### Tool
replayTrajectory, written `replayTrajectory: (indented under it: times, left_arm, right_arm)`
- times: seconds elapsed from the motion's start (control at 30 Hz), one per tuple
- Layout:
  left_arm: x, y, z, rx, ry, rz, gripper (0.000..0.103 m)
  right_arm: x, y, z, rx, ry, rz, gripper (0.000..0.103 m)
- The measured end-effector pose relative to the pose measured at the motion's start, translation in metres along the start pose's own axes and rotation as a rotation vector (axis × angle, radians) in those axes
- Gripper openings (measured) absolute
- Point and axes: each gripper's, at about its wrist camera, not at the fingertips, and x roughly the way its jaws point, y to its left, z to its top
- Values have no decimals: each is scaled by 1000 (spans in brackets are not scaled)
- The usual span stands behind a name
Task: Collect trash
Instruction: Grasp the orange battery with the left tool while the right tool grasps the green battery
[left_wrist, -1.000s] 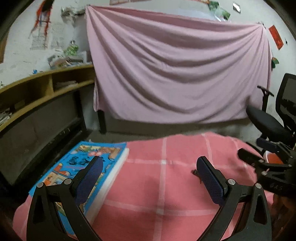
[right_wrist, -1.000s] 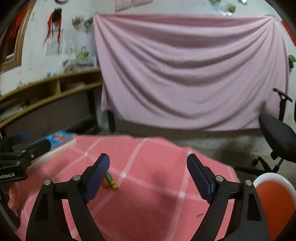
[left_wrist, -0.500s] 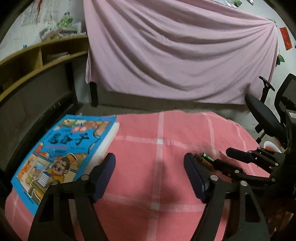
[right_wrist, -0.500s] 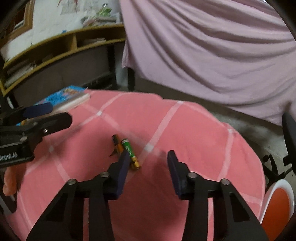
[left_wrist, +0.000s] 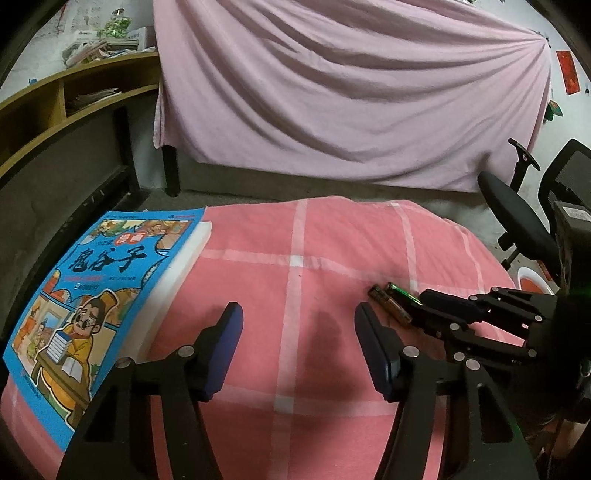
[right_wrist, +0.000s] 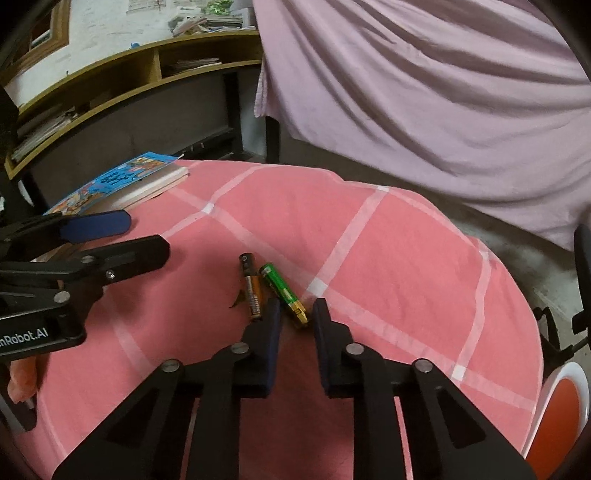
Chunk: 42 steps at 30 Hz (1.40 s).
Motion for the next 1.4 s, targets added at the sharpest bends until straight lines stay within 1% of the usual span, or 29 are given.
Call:
replayTrajectory:
  times: [0.1,0.3,0.47,0.5,0.53,0.67,0.7,0.8,0.9,0.97,1.07,1.13,1.2,1.27,1.3,1.37,1.4]
  left_arm:
    - [2,-3,0,12,13,-17,56]
    - [9,-21,0,69,41,-45,56]
    - [18,-40,1,114,71,-85,56]
    - [21,-43,2,116,78,-87,52]
    - [25,-46,3,114,92,-88,46]
    - [34,-55,9,75,122,-103,40]
    - [36,-57,10,66,133,-107,33]
    - [43,-66,14,65,153,-70,29]
    - [48,-73,15,85,156,-16,19]
    - [50,-76,15,99,153,9,16]
    - [51,-74,14,106,150,8,8]
    - [50,-71,12,98,150,-25,7]
    - [47,-72,9,99,152,-37,7]
    - [44,-71,6,114,145,-46,7]
    - [43,-71,5,118,143,-55,7]
    - [41,-73,4,123,139,-67,7]
    - [40,-74,3,123,137,-74,7]
  right_arm:
    - [-4,-5,-2,28,-5,7,10]
    - [-10,-20,-9,80,2,-22,10]
    - [-20,-45,-21,139,9,-61,10]
    - [-23,-50,-24,151,10,-68,10]
    - [-25,-55,-27,163,11,-74,10]
    - [-34,-68,-36,192,10,-87,10]
    - [-36,-71,-38,199,10,-87,10]
    - [-38,-75,-40,216,8,-76,10]
    - [-39,-78,-41,233,7,-59,10]
    - [-37,-80,-42,238,12,-53,10]
    - [-36,-79,-41,234,19,-50,10]
    - [-34,-79,-39,234,23,-45,11]
    - [-33,-80,-37,240,24,-41,11]
    - [-28,-80,-33,243,33,-36,15]
    - [-26,-80,-30,244,34,-28,22]
    - [-23,-77,-27,241,34,-21,28]
    - [-22,-75,-26,236,35,-28,28]
